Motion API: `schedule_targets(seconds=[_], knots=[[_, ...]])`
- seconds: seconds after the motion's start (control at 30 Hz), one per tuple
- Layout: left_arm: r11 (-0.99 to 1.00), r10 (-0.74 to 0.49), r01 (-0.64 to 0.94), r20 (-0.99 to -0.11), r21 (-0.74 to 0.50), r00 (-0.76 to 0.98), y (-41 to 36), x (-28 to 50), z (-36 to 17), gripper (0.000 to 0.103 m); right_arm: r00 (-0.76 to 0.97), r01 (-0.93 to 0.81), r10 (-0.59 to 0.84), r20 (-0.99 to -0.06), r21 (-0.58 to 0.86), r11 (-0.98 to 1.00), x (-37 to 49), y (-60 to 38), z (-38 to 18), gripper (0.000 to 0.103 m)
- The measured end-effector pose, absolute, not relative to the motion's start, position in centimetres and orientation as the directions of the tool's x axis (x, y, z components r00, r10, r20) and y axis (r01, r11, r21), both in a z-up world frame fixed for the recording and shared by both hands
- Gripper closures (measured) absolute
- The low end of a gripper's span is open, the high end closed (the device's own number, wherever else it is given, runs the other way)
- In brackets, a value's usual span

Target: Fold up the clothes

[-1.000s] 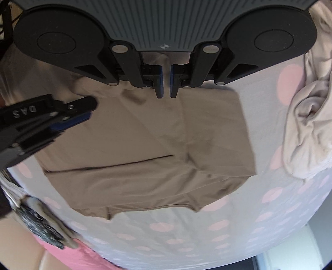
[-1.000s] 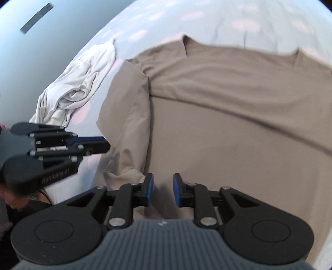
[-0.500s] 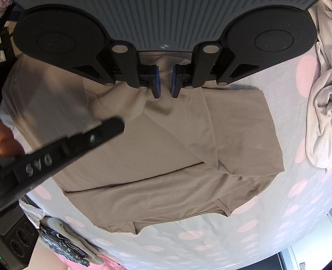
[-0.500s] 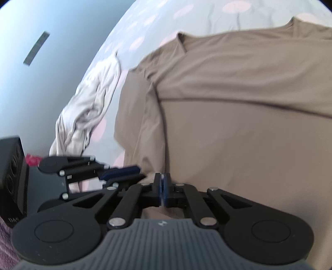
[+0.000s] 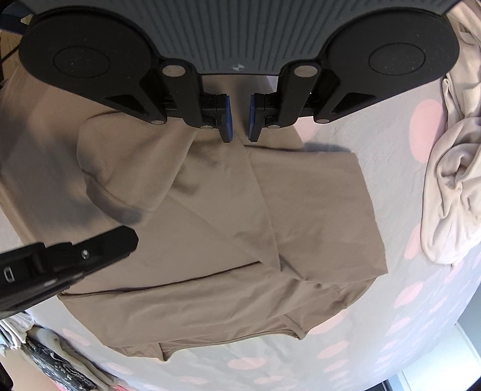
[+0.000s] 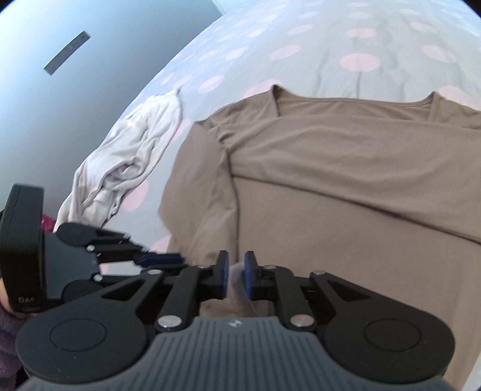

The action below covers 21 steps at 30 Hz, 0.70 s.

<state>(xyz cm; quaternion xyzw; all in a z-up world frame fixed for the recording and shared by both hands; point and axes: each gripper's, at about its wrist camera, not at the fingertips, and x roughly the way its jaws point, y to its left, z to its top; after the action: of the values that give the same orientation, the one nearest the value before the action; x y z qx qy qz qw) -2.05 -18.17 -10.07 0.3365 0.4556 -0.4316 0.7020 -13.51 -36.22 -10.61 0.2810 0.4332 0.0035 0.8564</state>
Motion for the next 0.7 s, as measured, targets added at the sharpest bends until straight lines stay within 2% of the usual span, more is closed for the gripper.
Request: schedule_targets(seconds=[0.13, 0.3, 0.43, 0.7], knots=[[0.404, -0.296, 0.911, -0.93, 0.083, 0.216, -18.1, -1.9, -10.0, 0.093, 0.596, 0.229, 0.265, -0.758, 0.477, 0.849, -12.8, -36.3, -11.7, 0.071], [0.408, -0.296, 0.909, -0.93, 0.082, 0.217, -18.2, -1.9, -10.1, 0.093, 0.566, 0.198, 0.24, -0.789, 0.412, 0.889, -12.2, -35.1, -13.2, 0.072], [0.431, -0.289, 0.898, -0.929, 0.09, 0.232, -18.2, -1.4, -9.9, 0.093, 0.564, 0.152, 0.242, -0.79, 0.387, 0.909, -11.9, -33.9, -13.5, 0.098], [0.584, -0.254, 0.801, -0.908, 0.132, 0.335, -17.3, 1.8, -8.6, 0.093, 0.667, 0.204, 0.185, -0.722, 0.416, 0.886, -12.6, -36.1, -9.3, 0.101]])
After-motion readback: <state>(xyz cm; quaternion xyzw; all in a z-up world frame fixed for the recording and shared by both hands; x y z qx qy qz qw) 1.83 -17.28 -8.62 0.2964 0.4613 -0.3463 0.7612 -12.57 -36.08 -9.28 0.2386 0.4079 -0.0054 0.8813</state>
